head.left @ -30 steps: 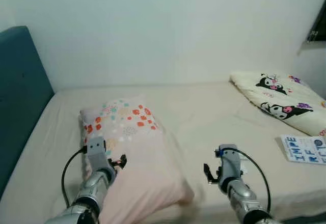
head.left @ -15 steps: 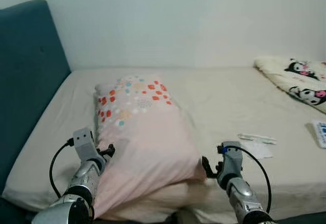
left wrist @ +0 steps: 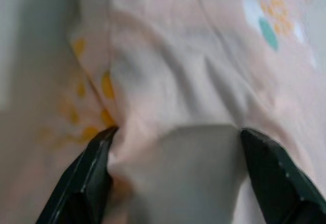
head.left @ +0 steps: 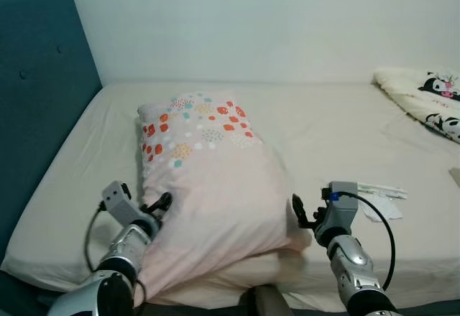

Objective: Clean up the room

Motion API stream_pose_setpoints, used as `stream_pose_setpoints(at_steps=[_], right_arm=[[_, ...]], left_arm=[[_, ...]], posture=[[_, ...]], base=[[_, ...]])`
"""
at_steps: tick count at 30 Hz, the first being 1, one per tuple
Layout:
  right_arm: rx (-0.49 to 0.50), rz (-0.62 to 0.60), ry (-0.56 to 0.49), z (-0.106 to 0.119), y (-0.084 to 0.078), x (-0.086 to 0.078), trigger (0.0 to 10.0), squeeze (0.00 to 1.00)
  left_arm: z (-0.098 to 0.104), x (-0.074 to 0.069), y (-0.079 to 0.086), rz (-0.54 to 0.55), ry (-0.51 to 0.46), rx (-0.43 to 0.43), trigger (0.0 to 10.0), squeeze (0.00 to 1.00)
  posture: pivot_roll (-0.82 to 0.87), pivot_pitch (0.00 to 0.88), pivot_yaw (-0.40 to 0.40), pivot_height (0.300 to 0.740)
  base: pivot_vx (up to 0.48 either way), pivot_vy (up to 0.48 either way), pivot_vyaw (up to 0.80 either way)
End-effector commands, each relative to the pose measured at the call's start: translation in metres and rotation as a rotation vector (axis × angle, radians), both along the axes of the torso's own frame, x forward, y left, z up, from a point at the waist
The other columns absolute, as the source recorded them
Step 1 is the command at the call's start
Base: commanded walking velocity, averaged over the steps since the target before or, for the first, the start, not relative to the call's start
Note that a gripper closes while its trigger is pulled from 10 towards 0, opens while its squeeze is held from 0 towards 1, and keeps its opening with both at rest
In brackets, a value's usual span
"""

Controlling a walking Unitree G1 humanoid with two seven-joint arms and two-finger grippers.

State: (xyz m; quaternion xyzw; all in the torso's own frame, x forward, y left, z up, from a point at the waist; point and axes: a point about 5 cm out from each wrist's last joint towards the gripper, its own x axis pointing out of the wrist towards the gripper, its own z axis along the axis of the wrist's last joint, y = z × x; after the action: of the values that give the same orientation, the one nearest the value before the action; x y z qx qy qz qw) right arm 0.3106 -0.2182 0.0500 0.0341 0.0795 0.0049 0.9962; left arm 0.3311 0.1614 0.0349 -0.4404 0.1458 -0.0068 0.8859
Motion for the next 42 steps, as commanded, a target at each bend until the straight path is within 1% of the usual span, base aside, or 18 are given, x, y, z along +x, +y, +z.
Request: stream_pose_setpoints(at_steps=[1, 2, 4, 5, 10, 12, 14, 15, 16, 17, 18, 19, 20, 24, 27, 34, 36, 42], right_arm=[[0.011, -0.004, 0.012, -0.003, -0.001, -0.003, 10.0, 0.00], [0.011, -0.004, 0.012, -0.003, -0.001, -0.003, 10.0, 0.00], [0.006, -0.010, 0.013, -0.003, -0.003, -0.005, 10.0, 0.00], [0.006, -0.010, 0.013, -0.003, -0.003, -0.005, 10.0, 0.00], [-0.002, -0.030, 0.012, -0.001, -0.010, -0.008, 10.0, 0.00], [-0.004, -0.033, 0.012, -0.001, -0.011, -0.008, 10.0, 0.00], [-0.005, -0.038, 0.015, -0.001, -0.012, -0.008, 10.0, 0.00], [-0.005, -0.038, 0.015, -0.001, -0.012, -0.008, 10.0, 0.00], [-0.005, -0.039, 0.015, -0.001, -0.012, -0.008, 10.0, 0.00], [-0.008, -0.038, 0.015, 0.000, -0.011, -0.008, 10.0, 0.00], [-0.008, -0.038, 0.015, 0.000, -0.011, -0.008, 10.0, 0.00], [-0.010, -0.038, 0.014, 0.001, -0.011, -0.007, 10.0, 0.00], [-0.011, -0.041, 0.011, 0.002, -0.011, -0.006, 10.0, 0.00], [-0.010, -0.043, 0.010, 0.003, -0.011, -0.005, 10.0, 0.00], [-0.010, -0.044, 0.008, 0.005, -0.010, -0.004, 10.0, 0.00], [-0.009, -0.044, 0.000, 0.008, -0.008, -0.001, 10.0, 0.00], [-0.009, -0.044, 0.000, 0.008, -0.008, -0.001, 10.0, 0.00], [-0.003, -0.043, -0.009, 0.011, -0.003, 0.003, 10.0, 0.00]], left_arm=[[0.003, 0.001, -0.011, -0.048, -0.044, -0.104, 10.0, 0.00], [0.003, 0.001, -0.011, -0.048, -0.044, -0.104, 10.0, 0.00], [0.005, 0.000, -0.027, -0.152, -0.092, -0.133, 10.0, 0.00], [0.005, 0.000, -0.027, -0.152, -0.092, -0.133, 10.0, 0.00], [0.008, -0.003, -0.057, -0.285, -0.145, -0.206, 10.0, 0.00], [0.010, -0.003, -0.063, -0.305, -0.159, -0.220, 10.0, 0.00], [0.014, -0.003, -0.079, -0.379, -0.184, -0.196, 10.0, 0.00], [0.014, -0.003, -0.079, -0.379, -0.184, -0.196, 10.0, 0.00], [0.016, -0.004, -0.086, -0.413, -0.197, -0.185, 10.0, 0.00], [0.019, -0.003, -0.093, -0.423, -0.208, -0.199, 8.1, 0.00], [0.019, -0.003, -0.093, -0.423, -0.208, -0.199, 8.1, 0.00], [0.021, -0.002, -0.098, -0.427, -0.214, -0.209, 0.0, 0.00], [0.023, -0.001, -0.104, -0.429, -0.208, -0.210, 0.0, 0.00], [0.024, -0.001, -0.109, -0.438, -0.203, -0.189, 0.0, 0.00], [0.024, -0.001, -0.112, -0.455, -0.179, -0.126, 0.0, 0.00], [0.029, 0.009, -0.102, -0.388, -0.167, -0.041, 0.0, 0.00], [0.029, 0.009, -0.102, -0.388, -0.167, -0.041, 0.0, 0.00], [0.058, 0.029, -0.094, -0.380, -0.243, 0.044, 0.0, 0.00]], posture=[[-0.18, 0.051, 0.006, 0.581], [-0.18, 0.051, 0.006, 0.581], [-0.18, 0.053, 0.004, 0.581], [-0.18, 0.053, 0.004, 0.581], [-0.19, 0.064, 0.006, 0.581], [-0.18, 0.063, 0.006, 0.581], [-0.18, 0.063, 0.005, 0.581], [-0.18, 0.063, 0.005, 0.581], [-0.18, 0.063, 0.005, 0.581], [-0.18, 0.062, 0.005, 0.581], [-0.18, 0.062, 0.005, 0.581], [-0.18, 0.062, 0.005, 0.581], [-0.18, 0.060, 0.009, 0.581], [-0.17, 0.060, 0.009, 0.581], [-0.17, 0.056, 0.013, 0.581], [-0.15, 0.051, 0.018, 0.581], [-0.15, 0.051, 0.018, 0.581], [-0.13, 0.043, 0.024, 0.581]], base=[[0.000, 0.000, 0.00], [0.000, 0.000, 0.00], [0.000, 0.000, 0.00], [0.000, 0.000, 0.00], [0.000, 0.000, 0.00], [0.000, 0.000, 0.00], [0.000, 0.000, 0.00], [0.000, 0.000, 0.00], [0.000, 0.000, 0.00], [0.000, 0.000, 0.00], [0.000, 0.000, 0.00], [0.000, 0.000, 0.00], [0.000, 0.000, 0.00], [0.000, 0.000, 0.00], [0.000, 0.000, 0.00], [0.000, 0.000, 0.00], [0.000, 0.000, 0.00], [0.000, 0.000, 0.00]])
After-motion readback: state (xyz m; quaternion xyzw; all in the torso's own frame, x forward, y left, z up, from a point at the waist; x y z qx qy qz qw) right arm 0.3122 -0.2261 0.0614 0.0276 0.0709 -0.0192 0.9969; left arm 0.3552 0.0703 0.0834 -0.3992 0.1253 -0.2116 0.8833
